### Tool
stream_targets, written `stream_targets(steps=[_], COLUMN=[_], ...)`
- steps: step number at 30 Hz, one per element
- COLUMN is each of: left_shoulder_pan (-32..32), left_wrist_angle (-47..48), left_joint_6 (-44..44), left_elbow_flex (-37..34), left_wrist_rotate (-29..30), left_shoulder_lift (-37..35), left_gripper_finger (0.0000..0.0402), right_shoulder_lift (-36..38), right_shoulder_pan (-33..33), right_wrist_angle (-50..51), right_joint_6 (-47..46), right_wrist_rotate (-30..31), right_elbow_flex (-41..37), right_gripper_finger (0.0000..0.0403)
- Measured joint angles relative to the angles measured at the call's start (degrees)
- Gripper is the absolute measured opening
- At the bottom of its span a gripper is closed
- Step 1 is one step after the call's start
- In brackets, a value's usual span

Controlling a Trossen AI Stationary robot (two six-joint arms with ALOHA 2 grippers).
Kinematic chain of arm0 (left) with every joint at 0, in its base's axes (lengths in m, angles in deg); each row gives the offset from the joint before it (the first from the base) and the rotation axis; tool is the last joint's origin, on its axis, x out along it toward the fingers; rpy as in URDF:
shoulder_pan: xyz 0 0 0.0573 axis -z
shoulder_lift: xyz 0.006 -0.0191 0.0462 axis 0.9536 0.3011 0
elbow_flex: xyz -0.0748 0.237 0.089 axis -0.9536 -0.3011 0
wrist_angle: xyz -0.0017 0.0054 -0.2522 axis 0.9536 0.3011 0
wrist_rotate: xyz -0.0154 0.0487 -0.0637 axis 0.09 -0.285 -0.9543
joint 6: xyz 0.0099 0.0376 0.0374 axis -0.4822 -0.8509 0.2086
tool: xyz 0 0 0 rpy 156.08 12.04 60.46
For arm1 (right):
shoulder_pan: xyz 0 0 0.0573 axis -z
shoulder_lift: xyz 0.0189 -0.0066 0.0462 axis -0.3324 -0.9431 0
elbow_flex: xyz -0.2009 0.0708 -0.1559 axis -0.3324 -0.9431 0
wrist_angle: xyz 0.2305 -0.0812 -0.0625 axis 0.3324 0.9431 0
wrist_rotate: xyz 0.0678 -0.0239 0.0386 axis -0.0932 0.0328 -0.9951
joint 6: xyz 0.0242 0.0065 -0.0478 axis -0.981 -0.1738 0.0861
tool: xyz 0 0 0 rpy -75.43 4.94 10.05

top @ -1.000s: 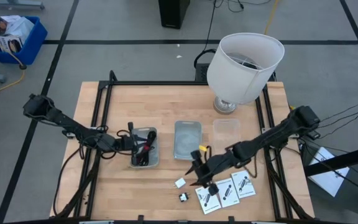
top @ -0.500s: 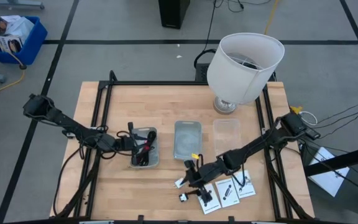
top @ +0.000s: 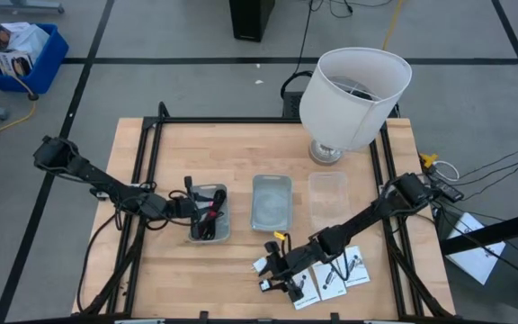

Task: Pick and place items into bin
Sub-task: Put the black charger adapter into the right gray bin

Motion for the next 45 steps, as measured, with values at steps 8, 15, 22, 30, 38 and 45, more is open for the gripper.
stream_targets(steps=[8,15,22,30,38,45], left_shoulder_pan=[-0.02,-0.02,-0.02,0.00,-0.02,-0.02], left_wrist_angle=[0.04,-0.02,0.00,0.04,0.32,1.02], left_joint_6=[-0.02,-0.18,0.92,0.88,1.11,1.16], left_elbow_flex=[0.00,0.00,0.00,0.00,0.00,0.00], left_wrist_rotate=[0.01,0.04,0.04,0.04,0.04,0.02], left_shoulder_lift=[0.02,0.02,0.02,0.02,0.00,0.02], left_gripper_finger=[0.0063,0.0063,0.0063,0.0063,0.0063,0.0063], right_shoulder_lift=[-2.60,-2.62,-2.60,-2.60,-5.82,-6.23], right_shoulder_pan=[-0.94,-3.34,-3.43,-3.43,-3.39,-3.28], right_wrist_angle=[3.37,10.84,9.67,9.75,8.04,6.33], right_joint_6=[-1.04,-0.61,2.07,2.04,2.05,2.17], right_wrist_rotate=[-0.07,4.60,8.92,8.75,8.37,7.65], right_elbow_flex=[2.86,3.60,3.60,3.60,3.58,3.58], right_gripper_finger=[0.0204,0.0203,0.0204,0.0203,0.0203,0.0196])
